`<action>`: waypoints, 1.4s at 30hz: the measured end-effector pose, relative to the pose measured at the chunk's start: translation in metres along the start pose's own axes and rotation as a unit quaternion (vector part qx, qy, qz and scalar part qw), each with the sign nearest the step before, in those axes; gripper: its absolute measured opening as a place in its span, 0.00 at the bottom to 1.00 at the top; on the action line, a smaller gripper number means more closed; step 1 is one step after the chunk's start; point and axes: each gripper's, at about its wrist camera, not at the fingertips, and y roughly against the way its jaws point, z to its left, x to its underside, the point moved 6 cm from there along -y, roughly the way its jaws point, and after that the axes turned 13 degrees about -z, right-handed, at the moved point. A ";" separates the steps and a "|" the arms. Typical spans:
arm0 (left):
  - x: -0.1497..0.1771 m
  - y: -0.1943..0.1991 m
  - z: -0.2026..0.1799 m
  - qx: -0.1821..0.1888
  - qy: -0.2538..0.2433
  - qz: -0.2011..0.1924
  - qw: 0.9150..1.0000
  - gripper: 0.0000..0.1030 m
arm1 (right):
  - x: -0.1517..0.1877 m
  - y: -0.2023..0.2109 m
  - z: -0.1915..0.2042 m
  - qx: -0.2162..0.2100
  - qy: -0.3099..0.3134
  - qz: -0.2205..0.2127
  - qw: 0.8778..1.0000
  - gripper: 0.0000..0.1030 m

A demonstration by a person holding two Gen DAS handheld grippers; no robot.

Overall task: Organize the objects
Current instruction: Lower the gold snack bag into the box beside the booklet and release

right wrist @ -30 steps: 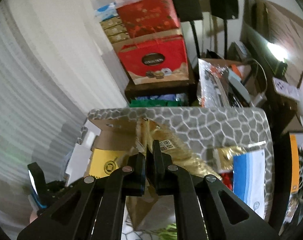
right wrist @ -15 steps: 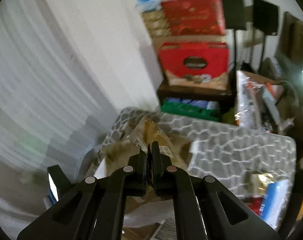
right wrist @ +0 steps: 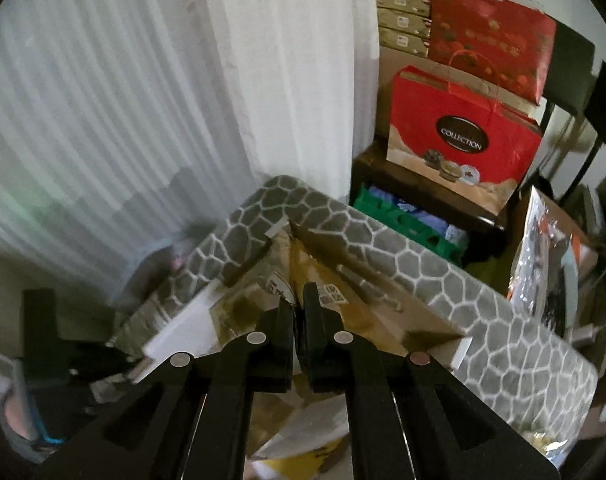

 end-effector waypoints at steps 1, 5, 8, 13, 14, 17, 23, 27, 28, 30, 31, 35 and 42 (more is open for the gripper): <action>0.000 0.000 0.000 0.000 0.000 0.000 1.000 0.12 | 0.002 -0.004 -0.002 0.003 0.008 0.002 1.000 0.05; 0.000 0.000 0.000 -0.001 -0.002 -0.001 1.000 0.12 | 0.010 -0.019 -0.013 0.029 0.023 0.018 0.999 0.18; 0.000 -0.001 0.000 0.001 0.001 -0.001 1.000 0.12 | 0.018 -0.026 -0.027 0.073 0.035 0.032 0.996 0.47; 0.000 -0.001 0.000 0.000 0.001 -0.001 1.000 0.12 | 0.016 -0.002 -0.038 0.091 0.020 0.004 0.996 0.56; 0.000 -0.001 0.000 0.000 0.001 -0.001 1.000 0.12 | 0.016 0.005 -0.039 0.090 0.016 -0.001 0.996 0.56; 0.000 -0.001 0.000 0.000 0.002 -0.001 1.000 0.12 | 0.016 0.022 -0.039 0.097 0.010 -0.003 0.995 0.57; 0.000 -0.002 0.001 0.004 0.009 -0.001 1.000 0.12 | 0.035 0.058 -0.048 0.106 -0.031 0.027 0.993 0.59; 0.000 -0.001 0.003 0.005 0.012 -0.001 1.000 0.12 | 0.059 0.090 -0.062 0.112 -0.065 0.031 0.991 0.59; 0.000 -0.001 0.002 0.005 0.012 -0.002 1.000 0.12 | 0.064 0.097 -0.065 0.113 -0.072 0.030 0.990 0.59; 0.000 -0.001 0.003 0.004 0.012 -0.002 1.000 0.12 | 0.075 0.112 -0.073 0.117 -0.086 0.029 0.989 0.59; 0.000 -0.001 0.003 0.003 0.012 -0.001 1.000 0.12 | 0.080 0.121 -0.078 0.120 -0.093 0.026 0.988 0.59; 0.000 -0.002 0.002 -0.002 0.009 -0.002 1.000 0.12 | 0.106 0.151 -0.103 0.139 -0.124 0.023 0.982 0.60; 0.000 -0.003 0.002 -0.005 0.009 0.000 1.000 0.12 | 0.141 0.188 -0.142 0.172 -0.174 0.018 0.969 0.60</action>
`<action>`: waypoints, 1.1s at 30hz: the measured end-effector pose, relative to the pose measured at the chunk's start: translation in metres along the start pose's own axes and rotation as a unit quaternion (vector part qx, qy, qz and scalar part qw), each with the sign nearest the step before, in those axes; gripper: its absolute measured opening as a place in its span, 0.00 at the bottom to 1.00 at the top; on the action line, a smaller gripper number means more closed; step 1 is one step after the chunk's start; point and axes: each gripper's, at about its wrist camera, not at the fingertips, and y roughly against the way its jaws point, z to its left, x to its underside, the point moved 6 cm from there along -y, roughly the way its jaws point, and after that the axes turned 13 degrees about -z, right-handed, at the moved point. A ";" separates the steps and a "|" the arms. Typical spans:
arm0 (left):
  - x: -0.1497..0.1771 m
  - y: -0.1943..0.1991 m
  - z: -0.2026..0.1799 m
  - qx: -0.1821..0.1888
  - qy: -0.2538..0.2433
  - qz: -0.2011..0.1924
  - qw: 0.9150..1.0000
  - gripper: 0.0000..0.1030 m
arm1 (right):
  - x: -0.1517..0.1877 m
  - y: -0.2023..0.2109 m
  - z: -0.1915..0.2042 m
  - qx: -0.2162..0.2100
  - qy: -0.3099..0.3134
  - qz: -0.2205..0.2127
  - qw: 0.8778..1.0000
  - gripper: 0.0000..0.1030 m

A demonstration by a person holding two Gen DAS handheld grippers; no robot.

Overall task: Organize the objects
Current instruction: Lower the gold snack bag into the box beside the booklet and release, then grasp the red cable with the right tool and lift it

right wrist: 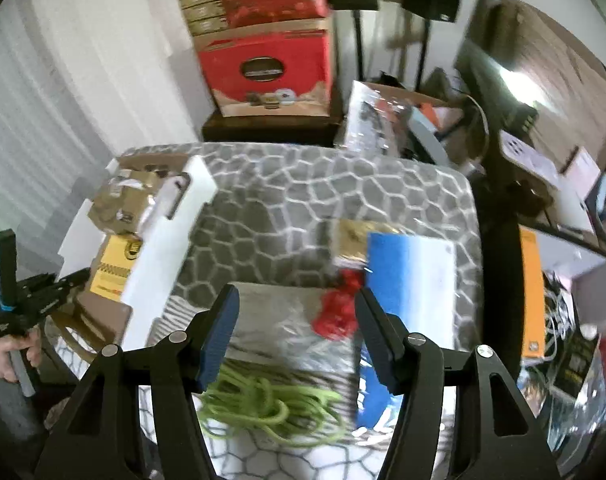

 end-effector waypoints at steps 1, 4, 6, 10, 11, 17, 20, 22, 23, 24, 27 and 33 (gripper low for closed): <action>0.000 0.000 0.000 -0.001 -0.001 0.000 1.000 0.12 | 0.003 0.002 -0.005 0.003 -0.003 -0.002 1.000 0.60; -0.001 0.000 0.000 -0.003 -0.004 0.001 1.000 0.13 | 0.010 0.006 -0.020 0.019 -0.012 -0.004 1.000 0.60; -0.001 0.000 0.001 -0.003 -0.005 0.001 1.000 0.13 | 0.015 0.006 -0.031 0.023 -0.026 -0.002 0.999 0.60; -0.001 0.000 0.000 -0.005 -0.005 0.002 1.000 0.13 | 0.022 0.000 -0.044 0.037 -0.044 0.005 0.998 0.60; -0.001 0.000 0.000 -0.005 -0.004 0.002 1.000 0.13 | 0.023 -0.002 -0.046 0.038 -0.046 0.005 0.998 0.60; -0.001 0.000 -0.001 -0.009 -0.004 0.004 1.000 0.13 | 0.031 -0.015 -0.040 0.006 -0.070 0.021 0.997 0.57; -0.001 0.000 -0.001 -0.010 -0.003 0.004 1.000 0.13 | 0.040 -0.023 -0.026 -0.016 -0.068 0.039 0.997 0.50; -0.001 0.001 -0.001 -0.010 -0.003 0.003 1.000 0.13 | 0.044 -0.029 -0.021 -0.024 -0.072 0.049 0.996 0.40; 0.000 0.000 -0.001 -0.010 -0.003 0.003 1.000 0.13 | 0.045 -0.032 -0.019 -0.024 -0.073 0.051 0.996 0.37; 0.000 0.001 -0.001 -0.010 -0.003 0.003 1.000 0.13 | 0.045 -0.034 -0.019 -0.020 -0.074 0.050 0.996 0.37; 0.000 0.000 -0.001 -0.011 -0.003 0.003 1.000 0.13 | 0.041 -0.038 -0.026 0.005 -0.084 0.041 0.996 0.37; 0.000 0.001 0.000 -0.011 -0.002 0.002 1.000 0.13 | 0.032 -0.055 -0.031 0.014 -0.103 0.051 0.993 0.37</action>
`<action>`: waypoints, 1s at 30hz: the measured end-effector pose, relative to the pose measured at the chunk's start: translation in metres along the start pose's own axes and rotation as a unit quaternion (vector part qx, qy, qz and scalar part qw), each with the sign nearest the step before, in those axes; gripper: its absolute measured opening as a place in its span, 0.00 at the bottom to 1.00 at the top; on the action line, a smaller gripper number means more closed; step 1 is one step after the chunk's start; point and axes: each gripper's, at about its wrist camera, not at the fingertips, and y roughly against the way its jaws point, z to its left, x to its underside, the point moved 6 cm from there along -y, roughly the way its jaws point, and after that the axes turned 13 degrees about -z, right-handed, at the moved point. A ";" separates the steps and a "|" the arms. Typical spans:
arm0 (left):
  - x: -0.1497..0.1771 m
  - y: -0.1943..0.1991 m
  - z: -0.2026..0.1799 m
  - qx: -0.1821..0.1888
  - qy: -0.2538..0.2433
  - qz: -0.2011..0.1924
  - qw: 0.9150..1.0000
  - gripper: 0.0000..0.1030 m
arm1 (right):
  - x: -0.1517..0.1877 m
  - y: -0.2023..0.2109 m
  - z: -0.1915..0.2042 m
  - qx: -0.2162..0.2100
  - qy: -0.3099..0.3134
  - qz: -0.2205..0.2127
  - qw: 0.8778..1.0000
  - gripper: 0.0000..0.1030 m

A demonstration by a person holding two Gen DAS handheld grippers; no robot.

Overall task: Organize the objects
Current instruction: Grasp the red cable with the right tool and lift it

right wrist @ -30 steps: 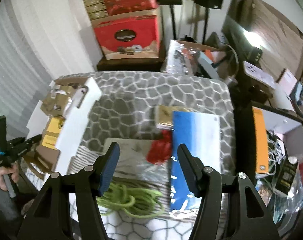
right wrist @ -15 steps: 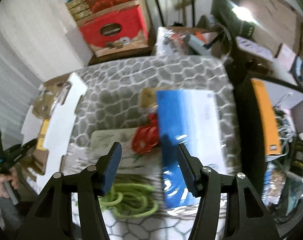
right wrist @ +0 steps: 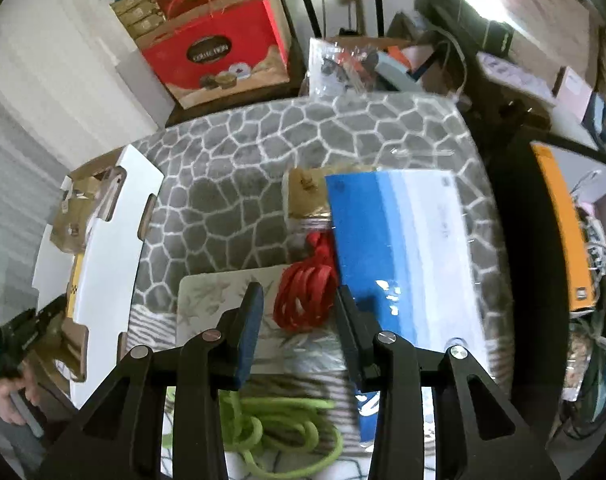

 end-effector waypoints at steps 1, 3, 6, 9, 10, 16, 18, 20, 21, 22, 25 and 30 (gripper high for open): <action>0.000 0.000 0.000 0.000 0.001 0.000 1.000 0.13 | 0.000 -0.004 0.000 0.004 0.000 0.004 1.000 0.38; 0.000 -0.001 0.001 0.001 0.002 0.000 1.000 0.13 | 0.000 -0.011 -0.002 0.021 0.008 0.007 1.000 0.36; 0.000 -0.001 0.001 0.001 0.001 0.000 1.000 0.13 | 0.000 -0.012 -0.004 0.024 0.004 0.000 1.000 0.24; 0.000 -0.001 0.000 0.001 0.003 0.000 1.000 0.13 | 0.000 -0.006 -0.004 0.014 0.002 -0.008 1.000 0.24; 0.000 -0.001 0.000 0.001 0.003 0.000 1.000 0.13 | 0.001 -0.001 -0.002 0.006 0.002 -0.010 1.000 0.24; -0.001 -0.001 -0.001 0.001 0.004 -0.001 1.000 0.13 | 0.007 0.030 0.023 -0.050 0.015 -0.013 0.999 0.24; -0.001 -0.001 -0.001 0.000 0.004 -0.001 1.000 0.13 | 0.007 0.040 0.033 -0.072 0.020 -0.015 0.997 0.24; -0.001 -0.001 -0.001 0.000 0.005 -0.001 1.000 0.13 | 0.008 0.052 0.046 -0.092 0.027 -0.016 0.995 0.24; -0.001 -0.001 -0.001 0.000 0.005 -0.001 1.000 0.13 | 0.008 0.058 0.056 -0.106 0.030 -0.018 0.994 0.24; -0.001 -0.001 -0.001 0.000 0.006 -0.001 1.000 0.13 | 0.007 0.062 0.062 -0.115 0.031 -0.020 0.993 0.24; -0.001 -0.001 -0.001 0.000 0.006 -0.001 1.000 0.13 | -0.002 0.070 0.084 -0.144 0.031 -0.031 0.989 0.24; -0.001 -0.001 -0.001 0.000 0.007 -0.001 1.000 0.13 | -0.018 0.063 0.123 -0.177 0.029 -0.033 0.983 0.24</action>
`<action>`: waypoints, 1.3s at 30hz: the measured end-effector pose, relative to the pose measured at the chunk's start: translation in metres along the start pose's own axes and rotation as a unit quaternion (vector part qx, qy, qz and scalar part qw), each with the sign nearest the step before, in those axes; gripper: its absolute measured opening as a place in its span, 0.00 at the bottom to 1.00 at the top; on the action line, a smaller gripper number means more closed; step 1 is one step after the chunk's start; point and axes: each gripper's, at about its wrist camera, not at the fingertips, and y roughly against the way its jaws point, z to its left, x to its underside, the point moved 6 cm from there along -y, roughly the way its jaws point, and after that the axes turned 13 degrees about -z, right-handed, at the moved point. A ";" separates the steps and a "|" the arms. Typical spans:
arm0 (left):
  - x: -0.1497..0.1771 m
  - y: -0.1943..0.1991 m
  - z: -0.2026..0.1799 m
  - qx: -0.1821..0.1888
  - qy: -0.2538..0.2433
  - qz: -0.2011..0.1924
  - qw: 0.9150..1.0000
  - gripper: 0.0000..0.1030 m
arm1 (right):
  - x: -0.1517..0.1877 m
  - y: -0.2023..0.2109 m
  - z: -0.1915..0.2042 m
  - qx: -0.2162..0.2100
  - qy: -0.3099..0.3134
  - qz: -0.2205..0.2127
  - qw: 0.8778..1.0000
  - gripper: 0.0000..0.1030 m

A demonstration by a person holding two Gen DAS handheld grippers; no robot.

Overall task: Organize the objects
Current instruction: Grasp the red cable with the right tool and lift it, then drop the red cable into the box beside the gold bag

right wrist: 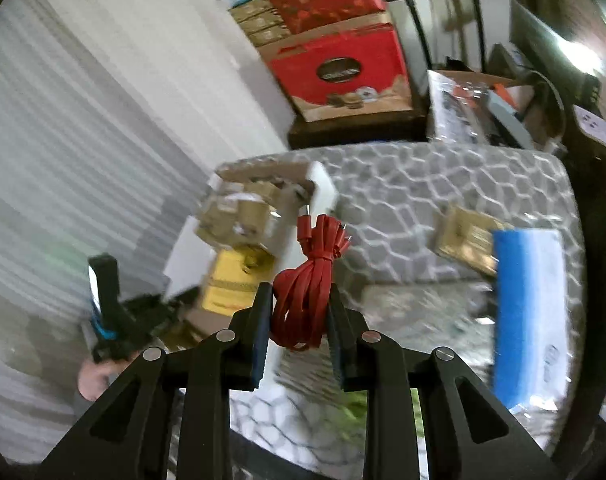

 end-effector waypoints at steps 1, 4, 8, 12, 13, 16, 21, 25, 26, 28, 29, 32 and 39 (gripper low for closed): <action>0.000 0.000 0.000 0.000 0.000 0.000 1.000 0.13 | -0.002 -0.006 0.004 -0.005 -0.005 0.001 1.000 0.24; 0.000 0.000 -0.001 0.001 0.001 0.000 1.000 0.13 | -0.009 -0.030 0.012 -0.020 -0.026 0.006 0.999 0.24; -0.001 0.000 0.000 0.003 0.003 -0.001 1.000 0.13 | -0.016 -0.060 0.016 -0.025 -0.057 0.013 0.998 0.24; -0.001 0.001 0.001 0.005 0.004 -0.002 1.000 0.13 | -0.015 -0.080 0.014 -0.034 -0.093 0.021 0.995 0.24; -0.001 0.001 0.001 0.006 0.005 -0.002 1.000 0.13 | -0.015 -0.084 0.013 -0.031 -0.097 0.021 0.995 0.24; -0.001 0.001 0.003 0.007 0.005 -0.003 1.000 0.13 | -0.013 -0.096 0.006 0.002 -0.107 0.019 0.994 0.28; -0.001 0.001 0.003 0.007 0.006 -0.003 1.000 0.13 | -0.012 -0.104 0.011 0.023 -0.074 0.019 0.997 0.36; -0.001 0.001 0.002 0.006 0.006 -0.003 1.000 0.13 | -0.015 -0.094 0.022 0.045 -0.028 0.002 0.999 0.39; -0.001 0.001 0.003 0.006 0.006 -0.003 1.000 0.13 | -0.016 -0.091 0.023 0.052 -0.020 -0.002 0.998 0.39; -0.001 0.001 0.002 0.006 0.006 -0.003 1.000 0.13 | -0.018 -0.084 0.025 0.061 -0.004 -0.011 0.998 0.39; -0.001 0.001 0.002 0.006 0.007 -0.003 1.000 0.13 | -0.019 -0.081 0.026 0.058 0.000 -0.012 0.998 0.39; -0.001 0.001 0.002 0.005 0.006 -0.003 1.000 0.13 | -0.017 -0.076 0.030 0.053 0.010 -0.011 0.998 0.39; -0.001 0.000 0.001 0.003 0.007 -0.004 1.000 0.13 | -0.003 -0.097 0.040 0.083 0.085 0.009 0.993 0.33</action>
